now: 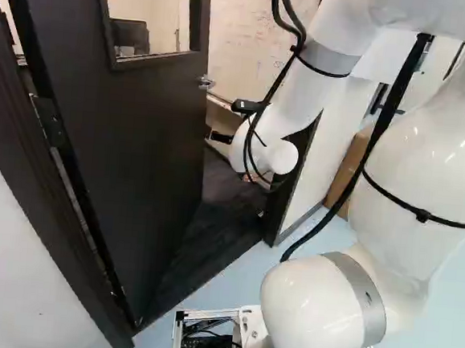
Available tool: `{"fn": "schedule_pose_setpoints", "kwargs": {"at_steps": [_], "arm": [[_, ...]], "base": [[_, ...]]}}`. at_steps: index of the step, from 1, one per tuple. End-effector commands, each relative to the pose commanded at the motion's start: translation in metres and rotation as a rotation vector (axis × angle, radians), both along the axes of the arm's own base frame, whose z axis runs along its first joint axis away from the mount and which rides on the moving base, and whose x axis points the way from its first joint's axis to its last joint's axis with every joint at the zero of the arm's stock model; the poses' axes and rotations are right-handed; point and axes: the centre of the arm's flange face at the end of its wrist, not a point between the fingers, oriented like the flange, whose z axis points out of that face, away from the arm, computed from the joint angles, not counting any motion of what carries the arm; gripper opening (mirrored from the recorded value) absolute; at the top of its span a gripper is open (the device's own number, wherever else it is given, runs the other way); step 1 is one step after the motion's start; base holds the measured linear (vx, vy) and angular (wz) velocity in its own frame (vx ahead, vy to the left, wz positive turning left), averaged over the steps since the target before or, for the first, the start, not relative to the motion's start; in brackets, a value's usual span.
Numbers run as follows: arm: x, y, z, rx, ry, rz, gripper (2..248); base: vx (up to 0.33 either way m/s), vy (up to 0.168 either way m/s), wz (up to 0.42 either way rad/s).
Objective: Open the door and move inside
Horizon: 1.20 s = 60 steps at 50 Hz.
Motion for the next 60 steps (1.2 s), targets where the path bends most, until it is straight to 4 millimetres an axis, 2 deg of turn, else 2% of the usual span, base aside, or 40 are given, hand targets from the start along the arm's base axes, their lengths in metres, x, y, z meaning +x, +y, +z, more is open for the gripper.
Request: {"fn": "schedule_pose_setpoints", "kwargs": {"at_steps": [30, 60], "arm": [[0.0, 0.0, 0.0, 0.0, 0.0, 0.0, 247], [0.0, 0.0, 0.0, 0.0, 0.0, 0.0, 247]], "base": [[0.139, 0.044, 0.154], [0.009, 0.001, 0.003]]}}
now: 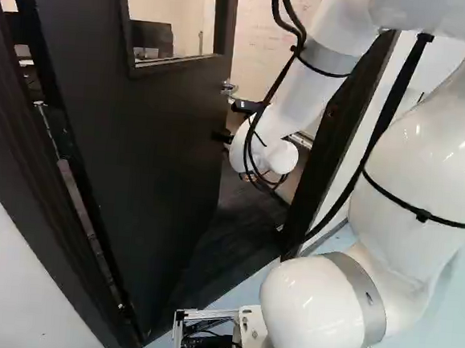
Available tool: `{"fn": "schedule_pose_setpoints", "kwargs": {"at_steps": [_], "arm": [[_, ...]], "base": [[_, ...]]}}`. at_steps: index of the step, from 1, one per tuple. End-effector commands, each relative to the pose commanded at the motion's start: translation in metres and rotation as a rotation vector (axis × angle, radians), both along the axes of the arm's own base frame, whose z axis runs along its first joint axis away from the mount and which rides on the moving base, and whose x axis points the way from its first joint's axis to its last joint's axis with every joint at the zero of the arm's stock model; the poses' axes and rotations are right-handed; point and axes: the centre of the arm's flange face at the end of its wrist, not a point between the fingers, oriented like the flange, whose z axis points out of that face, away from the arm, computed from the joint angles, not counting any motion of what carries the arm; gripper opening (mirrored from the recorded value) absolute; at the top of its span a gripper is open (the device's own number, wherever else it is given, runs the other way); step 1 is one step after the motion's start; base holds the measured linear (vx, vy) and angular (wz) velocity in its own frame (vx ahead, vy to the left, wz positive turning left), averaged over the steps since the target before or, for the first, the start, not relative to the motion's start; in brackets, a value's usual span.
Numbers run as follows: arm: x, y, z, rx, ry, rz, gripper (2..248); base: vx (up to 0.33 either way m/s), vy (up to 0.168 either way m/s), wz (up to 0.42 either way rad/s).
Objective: Open the door and move inside
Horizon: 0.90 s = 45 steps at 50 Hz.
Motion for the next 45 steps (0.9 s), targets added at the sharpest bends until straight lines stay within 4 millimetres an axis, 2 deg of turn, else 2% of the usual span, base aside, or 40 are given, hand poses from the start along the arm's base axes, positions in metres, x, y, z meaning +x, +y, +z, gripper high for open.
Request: {"fn": "schedule_pose_setpoints", "kwargs": {"at_steps": [31, 45], "arm": [[0.002, 0.011, 0.0, 0.013, 0.001, 0.0, 247], [0.004, 0.023, 0.0, 0.027, 0.003, 0.002, 247]], "base": [[0.0, 0.0, 0.0], [0.0, 0.0, 0.0]]}}
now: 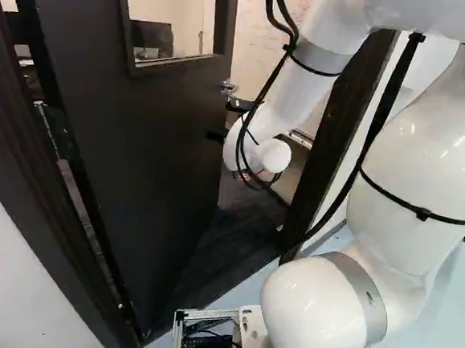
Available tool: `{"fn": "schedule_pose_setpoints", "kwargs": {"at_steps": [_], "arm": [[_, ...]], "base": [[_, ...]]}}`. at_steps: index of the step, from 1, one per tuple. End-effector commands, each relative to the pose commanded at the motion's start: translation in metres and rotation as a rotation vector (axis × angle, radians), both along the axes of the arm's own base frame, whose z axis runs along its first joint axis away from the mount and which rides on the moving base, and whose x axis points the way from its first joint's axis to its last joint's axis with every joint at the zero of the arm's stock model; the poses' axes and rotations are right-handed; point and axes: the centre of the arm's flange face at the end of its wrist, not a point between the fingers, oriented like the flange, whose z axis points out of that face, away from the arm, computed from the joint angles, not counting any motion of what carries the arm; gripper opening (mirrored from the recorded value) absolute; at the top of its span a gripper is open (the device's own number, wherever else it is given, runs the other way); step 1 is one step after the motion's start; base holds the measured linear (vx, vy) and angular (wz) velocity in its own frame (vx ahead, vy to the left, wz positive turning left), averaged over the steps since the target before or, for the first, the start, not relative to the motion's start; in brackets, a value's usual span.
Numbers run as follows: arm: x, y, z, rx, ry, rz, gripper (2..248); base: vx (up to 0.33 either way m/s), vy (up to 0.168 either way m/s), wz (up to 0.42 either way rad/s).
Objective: Open the door and move inside
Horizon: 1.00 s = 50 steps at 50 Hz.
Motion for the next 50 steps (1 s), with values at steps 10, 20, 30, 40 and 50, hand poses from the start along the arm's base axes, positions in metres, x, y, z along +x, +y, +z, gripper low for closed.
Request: {"fn": "schedule_pose_setpoints", "kwargs": {"at_steps": [10, 20, 30, 40, 50], "arm": [[-0.001, 0.01, 0.0, 0.011, 0.002, 0.003, 247], [-0.003, 0.019, 0.0, 0.022, 0.004, 0.004, 247], [-0.005, 0.027, 0.0, 0.027, 0.006, 0.014, 247], [-0.006, 0.038, 0.0, 0.028, 0.006, 0.039, 247], [-0.006, 0.052, 0.0, 0.028, 0.006, 0.067, 247]], "base": [[0.0, 0.0, 0.0], [0.0, 0.0, 0.0], [0.0, 0.0, 0.0], [0.0, 0.0, 0.0], [0.0, 0.0, 0.0]]}}
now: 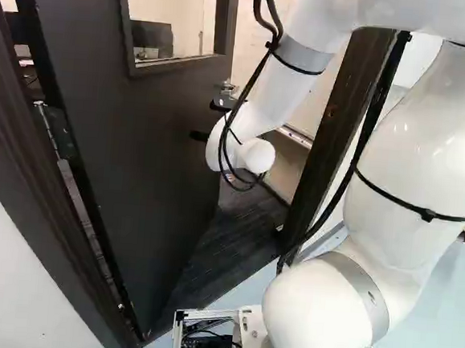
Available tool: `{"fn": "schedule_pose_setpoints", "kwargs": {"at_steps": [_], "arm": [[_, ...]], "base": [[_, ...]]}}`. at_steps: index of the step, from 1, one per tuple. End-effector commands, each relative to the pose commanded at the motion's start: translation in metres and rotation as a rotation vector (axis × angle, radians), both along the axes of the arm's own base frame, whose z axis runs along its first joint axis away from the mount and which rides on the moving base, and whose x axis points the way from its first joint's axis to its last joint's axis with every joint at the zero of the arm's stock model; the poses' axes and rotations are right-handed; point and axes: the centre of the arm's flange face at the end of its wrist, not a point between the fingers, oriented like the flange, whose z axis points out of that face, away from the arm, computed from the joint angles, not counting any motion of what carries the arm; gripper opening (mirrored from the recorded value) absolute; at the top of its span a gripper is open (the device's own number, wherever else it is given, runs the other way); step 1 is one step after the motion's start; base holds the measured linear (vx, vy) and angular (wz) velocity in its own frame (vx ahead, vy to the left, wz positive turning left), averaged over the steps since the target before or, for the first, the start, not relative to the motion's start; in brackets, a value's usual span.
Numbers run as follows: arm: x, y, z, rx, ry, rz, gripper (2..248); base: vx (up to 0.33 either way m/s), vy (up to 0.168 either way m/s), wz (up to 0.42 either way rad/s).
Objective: Open the door and move inside
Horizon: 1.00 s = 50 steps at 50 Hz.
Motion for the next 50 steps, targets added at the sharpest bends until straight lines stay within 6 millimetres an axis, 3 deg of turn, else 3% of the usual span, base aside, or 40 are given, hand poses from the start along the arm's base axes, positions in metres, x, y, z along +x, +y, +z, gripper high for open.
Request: {"fn": "schedule_pose_setpoints", "kwargs": {"at_steps": [35, 50], "arm": [[-0.008, 0.034, 0.0, -0.268, -0.098, 0.13, 247], [-0.004, 0.052, 0.0, -0.27, -0.097, 0.119, 247]], "base": [[0.0, 0.0, 0.0], [0.0, 0.0, 0.0]]}}
